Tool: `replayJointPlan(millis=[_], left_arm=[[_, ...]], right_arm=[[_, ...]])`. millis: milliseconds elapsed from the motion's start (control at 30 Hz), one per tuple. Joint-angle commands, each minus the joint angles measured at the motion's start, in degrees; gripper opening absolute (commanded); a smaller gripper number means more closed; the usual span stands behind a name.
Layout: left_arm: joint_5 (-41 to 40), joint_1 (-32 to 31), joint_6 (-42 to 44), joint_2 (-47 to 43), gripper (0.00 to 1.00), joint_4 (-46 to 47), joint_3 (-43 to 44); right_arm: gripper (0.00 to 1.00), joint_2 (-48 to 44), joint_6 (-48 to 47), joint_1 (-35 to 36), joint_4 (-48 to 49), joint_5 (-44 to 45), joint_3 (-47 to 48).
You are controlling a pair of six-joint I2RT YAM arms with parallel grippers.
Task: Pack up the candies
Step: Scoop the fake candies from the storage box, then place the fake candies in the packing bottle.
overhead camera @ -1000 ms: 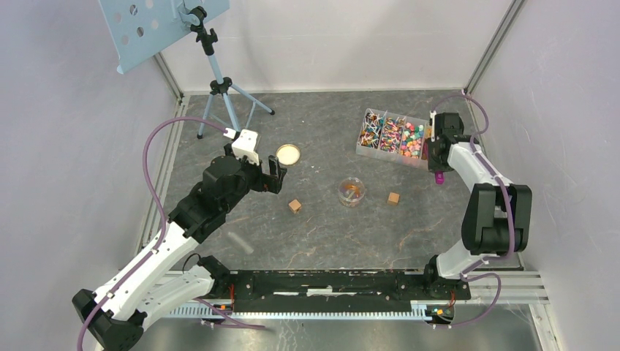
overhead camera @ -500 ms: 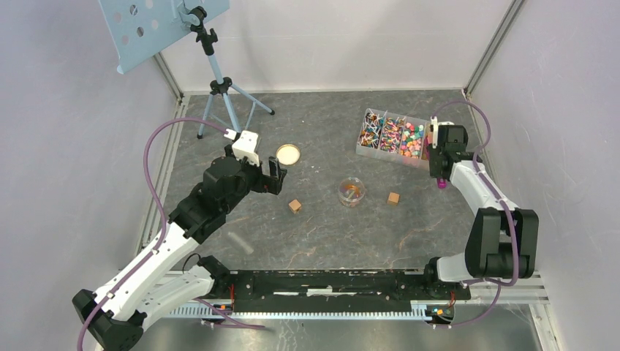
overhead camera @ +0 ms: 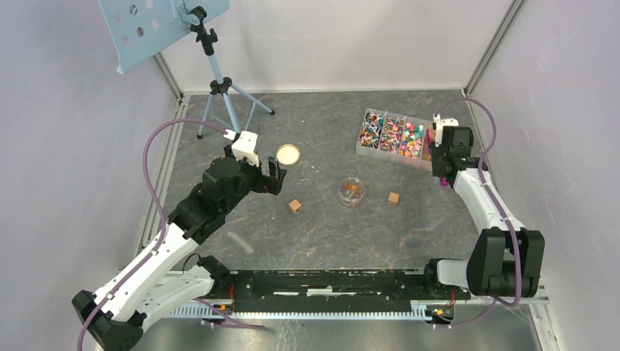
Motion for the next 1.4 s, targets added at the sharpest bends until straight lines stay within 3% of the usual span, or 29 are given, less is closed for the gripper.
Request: replayJointPlan(millis=[0,400,633,1033,1367], left_arm=[[0.88,0.0,3.03,-1.2,1.0,3.02,-0.03],[1.4,0.01,3.03,-1.66,1.0,3.71,-0.4],[1.38,0.01,2.99,-1.32,1.0,3.57,-0.4],[1.43,-0.03,2.94,-0.95,1.0,3.59,-0.35],[1.0,-0.03,2.94,-1.02,1.0,3.42,-0.4]], right_arm=[[0.0,-4.64,-1.6,-0.09,3.47,-2.46,-0.23],[0.0,-13.96,-6.87,1.06,7.74,-15.36,-2.86],[0.0,-16.63,-10.38,5.57,6.67,-19.12,-2.44],[0.0,-17.6,-21.58,19.68,-4.73,-21.82,0.96],[0.0,-17.64,-30.05,27.2,-15.56,-20.42,2.0]])
